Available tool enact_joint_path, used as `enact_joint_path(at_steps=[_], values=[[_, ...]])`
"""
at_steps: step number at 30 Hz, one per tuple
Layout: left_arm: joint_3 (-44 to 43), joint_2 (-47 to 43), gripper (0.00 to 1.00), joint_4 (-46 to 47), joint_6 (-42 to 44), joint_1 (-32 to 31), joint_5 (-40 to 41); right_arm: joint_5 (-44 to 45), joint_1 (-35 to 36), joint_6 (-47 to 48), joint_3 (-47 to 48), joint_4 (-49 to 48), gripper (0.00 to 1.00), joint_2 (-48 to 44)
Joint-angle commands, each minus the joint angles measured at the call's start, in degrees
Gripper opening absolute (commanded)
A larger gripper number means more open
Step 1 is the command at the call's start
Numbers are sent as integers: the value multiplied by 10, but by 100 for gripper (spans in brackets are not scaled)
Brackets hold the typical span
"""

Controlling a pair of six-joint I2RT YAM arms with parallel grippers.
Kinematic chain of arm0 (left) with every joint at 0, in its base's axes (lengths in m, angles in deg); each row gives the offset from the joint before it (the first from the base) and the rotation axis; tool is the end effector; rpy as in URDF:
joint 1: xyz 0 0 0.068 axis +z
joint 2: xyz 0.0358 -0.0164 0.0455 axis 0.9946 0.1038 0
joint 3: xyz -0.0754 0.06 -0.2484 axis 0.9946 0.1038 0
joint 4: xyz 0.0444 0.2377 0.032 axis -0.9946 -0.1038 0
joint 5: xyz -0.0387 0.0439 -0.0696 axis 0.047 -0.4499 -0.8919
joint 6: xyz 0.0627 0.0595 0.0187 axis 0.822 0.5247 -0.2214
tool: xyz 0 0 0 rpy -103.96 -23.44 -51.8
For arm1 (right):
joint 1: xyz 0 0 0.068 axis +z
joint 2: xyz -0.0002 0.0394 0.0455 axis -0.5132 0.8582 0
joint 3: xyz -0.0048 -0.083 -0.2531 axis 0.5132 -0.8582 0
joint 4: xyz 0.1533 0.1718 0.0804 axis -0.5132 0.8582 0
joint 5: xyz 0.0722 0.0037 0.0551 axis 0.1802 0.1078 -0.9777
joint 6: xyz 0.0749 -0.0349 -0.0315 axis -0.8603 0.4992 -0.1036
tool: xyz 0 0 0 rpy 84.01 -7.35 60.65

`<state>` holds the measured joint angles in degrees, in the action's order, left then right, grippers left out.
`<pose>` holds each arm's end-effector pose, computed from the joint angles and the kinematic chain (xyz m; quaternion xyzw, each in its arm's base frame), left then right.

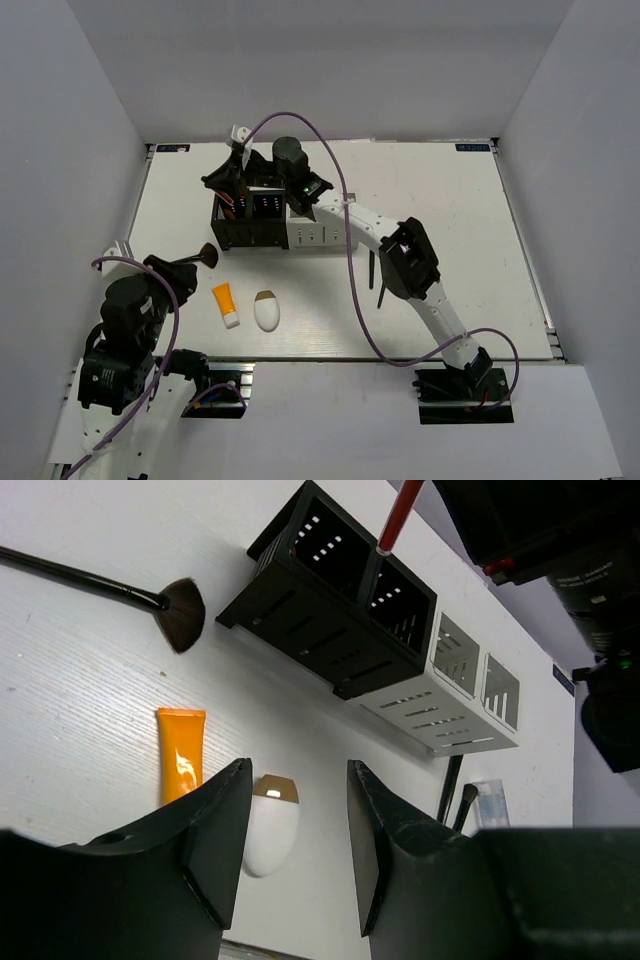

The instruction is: Organize the makeup

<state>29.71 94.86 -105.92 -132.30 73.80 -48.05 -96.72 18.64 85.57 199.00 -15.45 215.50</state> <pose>0.0761 0.0037 0.3142 -0.2891 0.7821 -0.1593 0.5285 0.3369 0.4664 0.3334 -0.4663 0.4530 0.4932 0.5781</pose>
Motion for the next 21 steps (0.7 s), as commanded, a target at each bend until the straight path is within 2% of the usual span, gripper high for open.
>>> enact_joint_path(at_steps=[1,14,18,21], values=[[-12,8,53,-14,-21,3,-4,8,-6,-30,-16,-133,0,11],[13,29,55,13,-41,8,-32,14,-14,-5,-46,-144,1,50],[15,34,58,16,-47,8,-36,3,-16,4,-49,-136,26,56],[16,37,60,18,-50,8,-38,-1,-17,4,-52,-136,40,55]])
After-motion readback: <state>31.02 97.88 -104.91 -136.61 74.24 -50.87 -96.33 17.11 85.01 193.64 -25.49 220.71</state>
